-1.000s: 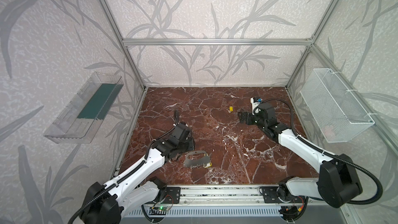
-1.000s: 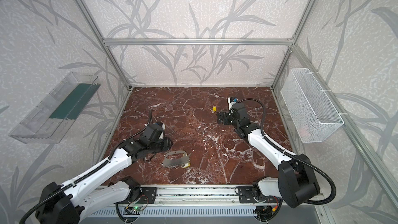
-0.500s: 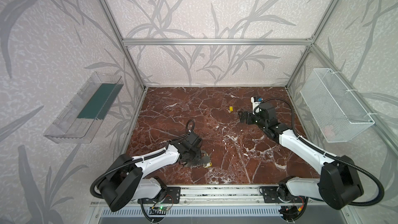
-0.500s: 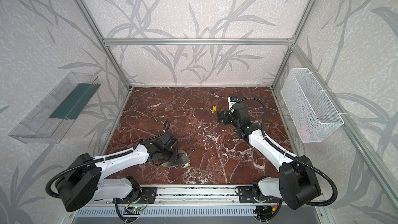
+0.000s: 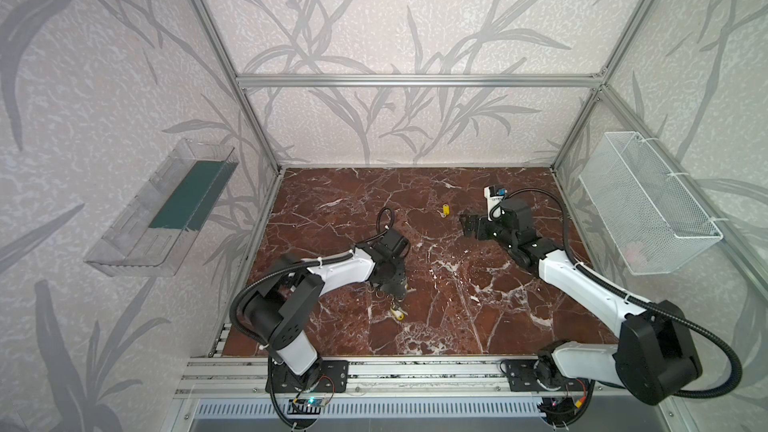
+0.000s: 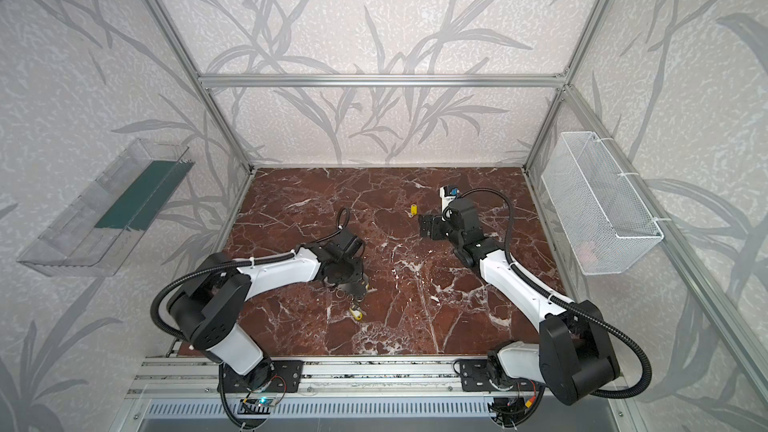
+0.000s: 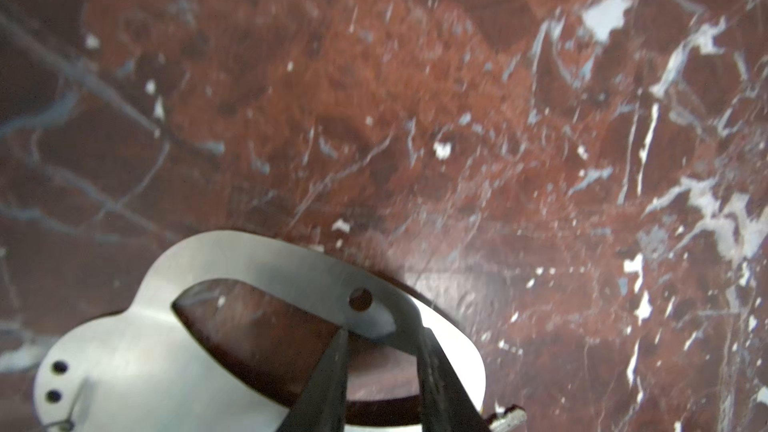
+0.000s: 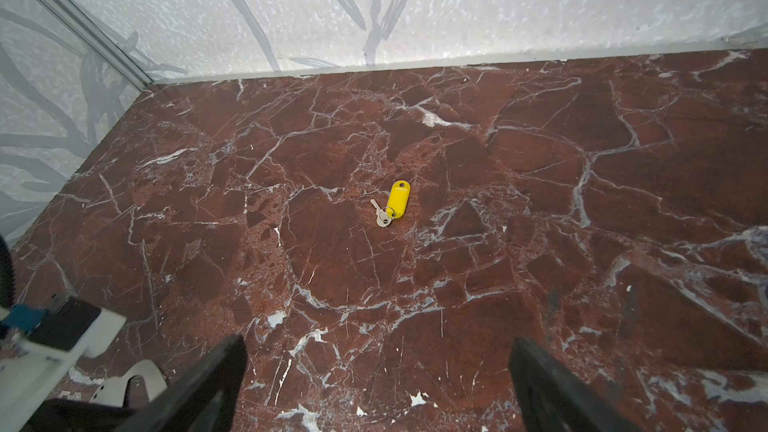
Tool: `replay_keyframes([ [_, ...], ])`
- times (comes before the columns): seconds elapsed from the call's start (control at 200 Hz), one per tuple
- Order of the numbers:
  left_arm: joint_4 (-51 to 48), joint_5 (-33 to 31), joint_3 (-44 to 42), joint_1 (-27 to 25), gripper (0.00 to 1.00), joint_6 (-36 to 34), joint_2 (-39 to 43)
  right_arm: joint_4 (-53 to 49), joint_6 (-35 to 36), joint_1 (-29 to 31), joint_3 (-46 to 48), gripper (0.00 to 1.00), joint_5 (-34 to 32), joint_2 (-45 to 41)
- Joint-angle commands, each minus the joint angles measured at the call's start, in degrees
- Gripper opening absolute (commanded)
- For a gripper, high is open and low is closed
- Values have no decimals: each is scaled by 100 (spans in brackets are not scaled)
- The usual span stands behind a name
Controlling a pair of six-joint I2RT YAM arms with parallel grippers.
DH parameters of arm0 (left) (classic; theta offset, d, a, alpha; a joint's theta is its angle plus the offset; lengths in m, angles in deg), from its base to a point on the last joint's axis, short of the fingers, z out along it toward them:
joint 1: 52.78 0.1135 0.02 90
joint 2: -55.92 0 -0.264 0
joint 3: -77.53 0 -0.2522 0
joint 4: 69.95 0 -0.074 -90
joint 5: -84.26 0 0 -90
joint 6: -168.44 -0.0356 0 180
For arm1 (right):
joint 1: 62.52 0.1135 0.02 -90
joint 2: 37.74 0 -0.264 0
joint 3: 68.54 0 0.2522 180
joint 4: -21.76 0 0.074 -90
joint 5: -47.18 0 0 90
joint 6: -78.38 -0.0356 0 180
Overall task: Put the keys on the keyring
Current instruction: 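Grasp the edge of the silver keyring plate with the left gripper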
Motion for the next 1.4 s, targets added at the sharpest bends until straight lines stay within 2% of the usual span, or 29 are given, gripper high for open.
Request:
replay_keyframes([
  [0.0,-2,-64,286,318,31,-242,-516,77,81,15,35,99,-49,-104],
  [0.135,-124,279,760,617,33,-327,-686,-53,133,15,-16,99,-8,-100],
  [0.325,-609,-2,807,623,40,-411,-93,-239,204,21,-151,99,-167,-15],
  [0.42,-648,22,427,619,40,-375,435,-254,92,30,-198,99,-216,-8],
  [0.575,-706,57,-331,626,40,-328,1276,362,300,41,108,99,510,-247],
  [0.75,-410,298,-1109,623,36,-432,1768,293,295,76,17,99,689,-139],
  [0.92,-159,379,-1324,635,32,-566,1711,208,276,85,-66,99,846,-48],
  [1.395,276,944,-951,839,31,-659,831,165,318,94,-44,99,873,-169],
])
